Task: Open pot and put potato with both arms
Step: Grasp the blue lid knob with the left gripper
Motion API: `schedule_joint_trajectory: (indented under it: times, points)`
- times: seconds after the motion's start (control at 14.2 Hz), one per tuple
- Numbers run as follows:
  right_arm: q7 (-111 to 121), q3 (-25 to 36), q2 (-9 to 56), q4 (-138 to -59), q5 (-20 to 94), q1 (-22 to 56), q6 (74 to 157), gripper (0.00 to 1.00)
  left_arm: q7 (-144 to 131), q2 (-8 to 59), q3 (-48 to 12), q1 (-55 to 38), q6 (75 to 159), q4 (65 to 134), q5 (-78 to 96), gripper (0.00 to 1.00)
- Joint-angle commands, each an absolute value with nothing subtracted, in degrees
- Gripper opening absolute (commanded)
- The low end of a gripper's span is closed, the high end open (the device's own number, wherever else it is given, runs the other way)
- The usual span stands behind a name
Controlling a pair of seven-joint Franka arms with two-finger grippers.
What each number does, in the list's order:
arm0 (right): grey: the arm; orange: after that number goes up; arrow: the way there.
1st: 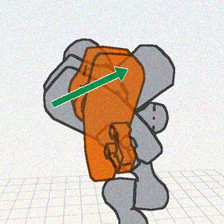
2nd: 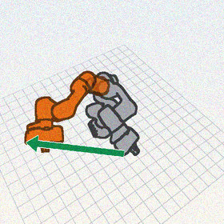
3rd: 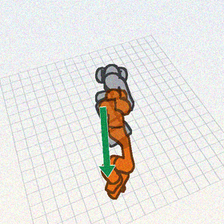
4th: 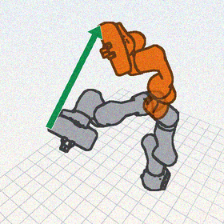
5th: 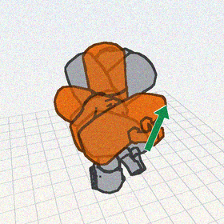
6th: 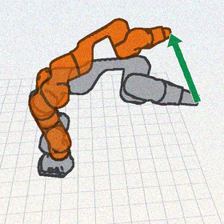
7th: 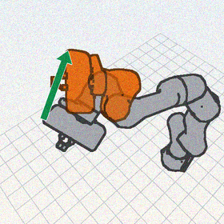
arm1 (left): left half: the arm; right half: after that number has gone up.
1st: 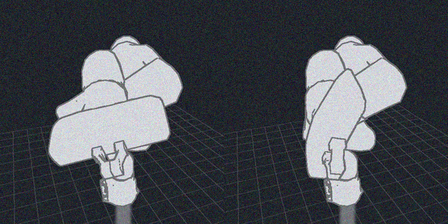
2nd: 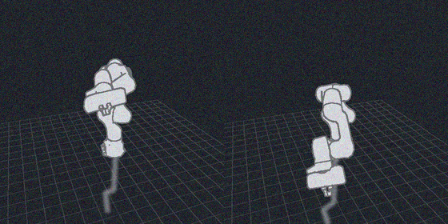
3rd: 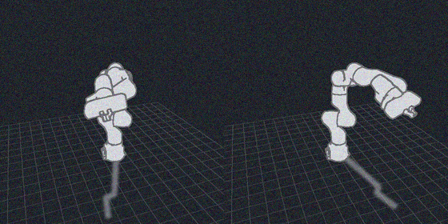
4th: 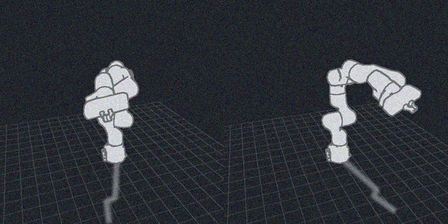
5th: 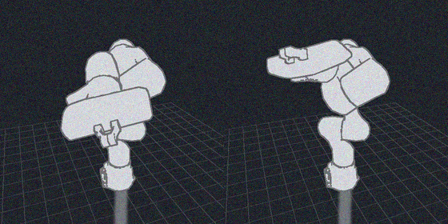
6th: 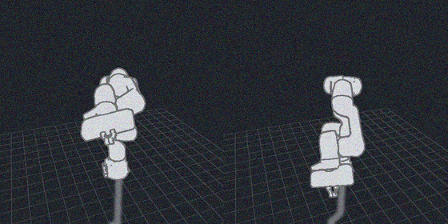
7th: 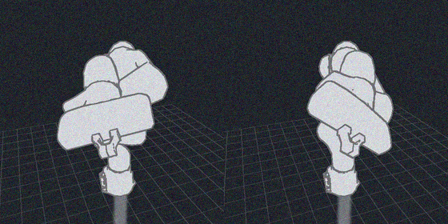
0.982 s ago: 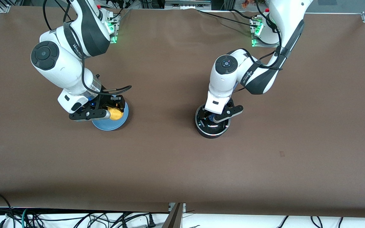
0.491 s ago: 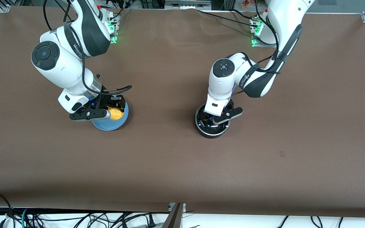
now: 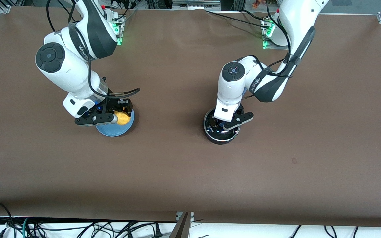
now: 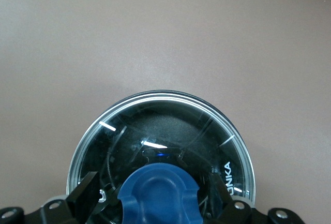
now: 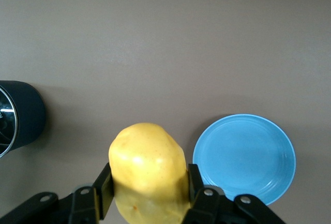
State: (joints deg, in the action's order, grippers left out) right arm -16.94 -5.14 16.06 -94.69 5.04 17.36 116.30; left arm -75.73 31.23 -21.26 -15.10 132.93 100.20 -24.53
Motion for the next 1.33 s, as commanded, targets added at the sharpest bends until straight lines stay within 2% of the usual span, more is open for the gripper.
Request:
schedule_joint_trajectory:
  times: [0.0,0.28,0.7,1.26]
  points:
    - [-17.4,-5.1,16.52,-93.6,5.01,17.58,115.93,0.2,-77.61,32.17,-21.27,-15.56,132.89,98.88,-26.28,0.87]
    - [-17.4,-5.1,16.52,-93.6,5.01,17.67,115.93,0.2,-78.83,32.34,-21.27,-15.99,132.89,98.88,-26.19,0.82]
    - [-17.4,-5.1,16.52,-93.6,5.01,17.67,115.93,0.2,-79.72,33.05,-21.18,-16.7,132.89,98.7,-26.37,0.87]
    - [-17.4,-5.1,16.52,-93.6,5.01,17.67,115.93,0.2,-79.46,34.01,-21.18,-16.7,133.68,97.38,-26.37,0.82]
